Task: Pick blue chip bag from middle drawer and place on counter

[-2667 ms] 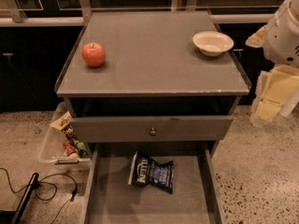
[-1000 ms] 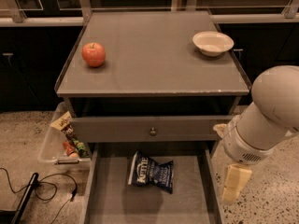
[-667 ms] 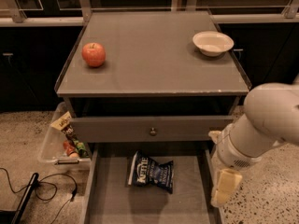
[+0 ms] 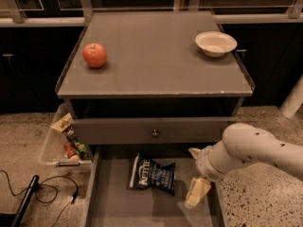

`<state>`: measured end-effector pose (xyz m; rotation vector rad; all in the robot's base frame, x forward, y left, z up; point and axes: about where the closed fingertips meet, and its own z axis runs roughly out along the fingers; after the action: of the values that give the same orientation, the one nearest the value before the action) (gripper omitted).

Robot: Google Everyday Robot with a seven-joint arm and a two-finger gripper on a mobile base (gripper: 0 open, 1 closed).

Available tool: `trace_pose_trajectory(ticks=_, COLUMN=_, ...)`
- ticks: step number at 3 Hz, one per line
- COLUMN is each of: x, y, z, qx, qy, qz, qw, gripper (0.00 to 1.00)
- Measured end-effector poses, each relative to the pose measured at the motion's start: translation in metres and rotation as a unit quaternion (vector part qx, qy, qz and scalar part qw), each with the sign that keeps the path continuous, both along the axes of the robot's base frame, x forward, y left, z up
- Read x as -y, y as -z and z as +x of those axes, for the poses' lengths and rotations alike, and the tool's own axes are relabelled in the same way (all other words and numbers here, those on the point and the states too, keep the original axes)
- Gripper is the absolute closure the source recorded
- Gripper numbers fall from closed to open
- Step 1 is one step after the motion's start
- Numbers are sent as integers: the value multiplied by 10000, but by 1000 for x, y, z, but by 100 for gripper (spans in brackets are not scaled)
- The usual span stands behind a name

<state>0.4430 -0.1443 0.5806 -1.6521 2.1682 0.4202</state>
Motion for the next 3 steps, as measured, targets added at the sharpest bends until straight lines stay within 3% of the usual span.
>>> trace_pose_trajectory(ticks=1, x=0, y=-1, z=0, qx=9, qy=-4, qz=-7, qw=10000, gripper=0)
trace_pose_trajectory(ticks=2, x=-11, y=17, z=-4, qx=-147, qy=38, qz=270, qw=9995, gripper=0)
trace_pose_trajectory(ticks=3, x=-46, y=66, z=0, qx=-244, qy=89, qz=767, qw=9967, gripper=0)
